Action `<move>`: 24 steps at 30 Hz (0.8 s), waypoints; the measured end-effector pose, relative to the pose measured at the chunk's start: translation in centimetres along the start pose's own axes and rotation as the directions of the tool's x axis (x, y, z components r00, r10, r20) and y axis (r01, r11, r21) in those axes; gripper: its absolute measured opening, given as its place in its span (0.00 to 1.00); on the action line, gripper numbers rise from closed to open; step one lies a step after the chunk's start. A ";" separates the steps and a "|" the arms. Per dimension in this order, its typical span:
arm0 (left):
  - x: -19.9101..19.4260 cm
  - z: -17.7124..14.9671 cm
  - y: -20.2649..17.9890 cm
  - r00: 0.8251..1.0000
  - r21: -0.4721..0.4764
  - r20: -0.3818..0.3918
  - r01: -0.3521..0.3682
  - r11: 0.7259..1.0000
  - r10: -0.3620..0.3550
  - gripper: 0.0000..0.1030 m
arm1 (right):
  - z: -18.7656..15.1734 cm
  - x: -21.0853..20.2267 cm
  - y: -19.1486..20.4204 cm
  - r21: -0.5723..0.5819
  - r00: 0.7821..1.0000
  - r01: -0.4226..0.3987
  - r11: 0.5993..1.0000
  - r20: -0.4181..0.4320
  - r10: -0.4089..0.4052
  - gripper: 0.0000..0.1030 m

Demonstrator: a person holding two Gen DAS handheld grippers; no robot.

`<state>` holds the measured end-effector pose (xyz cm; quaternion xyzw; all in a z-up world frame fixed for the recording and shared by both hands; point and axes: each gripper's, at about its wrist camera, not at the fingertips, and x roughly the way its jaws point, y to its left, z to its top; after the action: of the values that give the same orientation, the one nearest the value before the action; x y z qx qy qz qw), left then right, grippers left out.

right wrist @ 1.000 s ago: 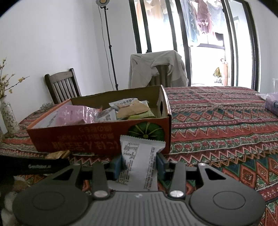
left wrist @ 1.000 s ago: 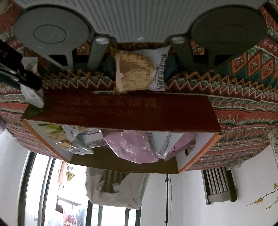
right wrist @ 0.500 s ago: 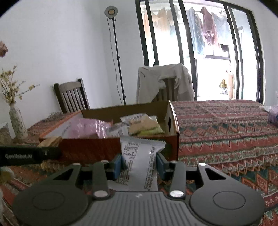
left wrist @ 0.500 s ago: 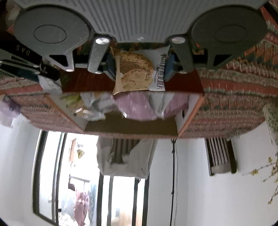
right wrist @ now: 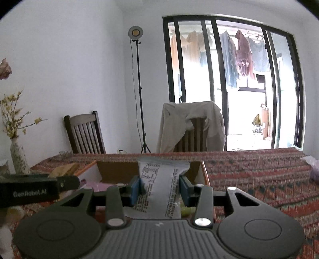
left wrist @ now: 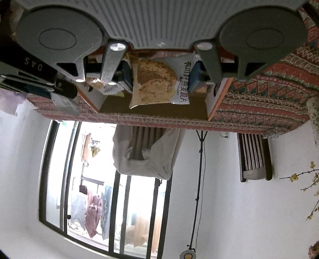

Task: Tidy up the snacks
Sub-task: 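Carry both held packets up over the cardboard box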

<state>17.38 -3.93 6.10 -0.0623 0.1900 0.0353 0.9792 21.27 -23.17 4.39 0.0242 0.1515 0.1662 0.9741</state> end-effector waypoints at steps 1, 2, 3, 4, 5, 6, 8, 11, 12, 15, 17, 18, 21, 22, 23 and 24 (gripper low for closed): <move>0.4 0.3 0.0 1.000 -0.006 0.003 0.000 1.000 0.000 0.56 | 0.3 0.4 0.0 0.000 1.000 0.002 1.000 0.002 -0.002 0.40; 0.7 0.4 0.0 1.000 -0.008 0.005 -0.001 1.000 0.001 0.56 | 0.6 0.9 0.1 0.000 1.000 0.004 1.000 0.003 -0.004 0.40; 1.1 0.7 0.0 1.000 -0.008 0.008 -0.003 1.000 0.003 0.56 | 0.8 1.4 0.1 -0.001 1.000 0.005 1.000 0.002 -0.005 0.40; 1.5 0.8 0.0 1.000 -0.009 0.010 -0.005 1.000 0.006 0.56 | 1.0 1.9 0.1 -0.003 1.000 0.009 1.000 0.000 -0.009 0.40; 1.9 1.0 0.0 1.000 -0.010 0.011 -0.009 1.000 0.009 0.56 | 1.2 2.4 0.2 -0.002 1.000 0.011 1.000 -0.003 -0.011 0.40; 2.4 1.2 0.0 1.000 -0.012 0.009 -0.013 1.000 0.013 0.56 | 1.3 2.9 0.2 -0.002 1.000 0.012 1.000 -0.007 -0.012 0.40; 3.3 1.3 0.0 1.000 -0.019 0.008 -0.019 1.000 0.019 0.56 | 1.5 4.0 0.2 -0.001 1.000 0.015 1.000 -0.011 -0.015 0.40; 4.6 1.4 0.3 0.999 -0.024 0.021 -0.034 0.999 0.034 0.56 | 1.5 5.5 0.0 0.025 1.000 0.012 1.000 -0.008 -0.012 0.40; 5.0 1.3 0.4 0.999 -0.026 0.028 -0.040 0.999 0.040 0.56 | 1.4 5.8 -0.1 0.037 1.000 0.009 0.999 -0.001 -0.009 0.40; 6.2 0.7 1.0 0.997 -0.040 0.058 -0.051 0.998 0.053 0.56 | 0.3 6.7 -0.7 0.054 0.999 -0.039 0.998 0.016 0.038 0.40; 6.8 0.1 1.1 0.995 -0.016 0.074 -0.063 0.998 0.064 0.56 | -0.2 7.2 -1.1 0.064 0.999 -0.054 0.996 0.005 0.054 0.40; 7.1 -0.1 1.1 0.995 0.002 0.077 -0.068 0.998 0.067 0.56 | -0.4 7.4 -1.3 0.063 0.999 -0.048 0.997 0.001 0.048 0.40; 7.5 -0.4 1.3 0.995 0.007 0.084 -0.058 0.998 0.057 0.56 | -1.0 8.1 -1.3 0.058 0.999 -0.040 0.998 -0.021 0.041 0.40; 7.6 -0.5 1.4 0.994 0.010 0.090 -0.058 0.998 0.057 0.56 | -1.2 8.3 -1.3 0.051 0.999 -0.034 0.998 -0.027 0.035 0.40; 7.6 -0.7 1.4 0.994 0.013 0.096 -0.061 0.998 0.059 0.57 | -1.4 8.4 -1.2 0.047 0.999 -0.029 0.998 -0.031 0.031 0.40; 7.7 -0.8 1.4 0.993 0.016 0.096 -0.065 0.998 0.063 0.58 | -1.5 8.6 -1.3 0.046 0.999 -0.027 0.999 -0.037 0.029 0.40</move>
<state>24.07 -2.26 2.28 -0.0449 0.1452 0.0677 0.9861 28.89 -21.56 0.33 0.0453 0.1734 0.1768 0.9678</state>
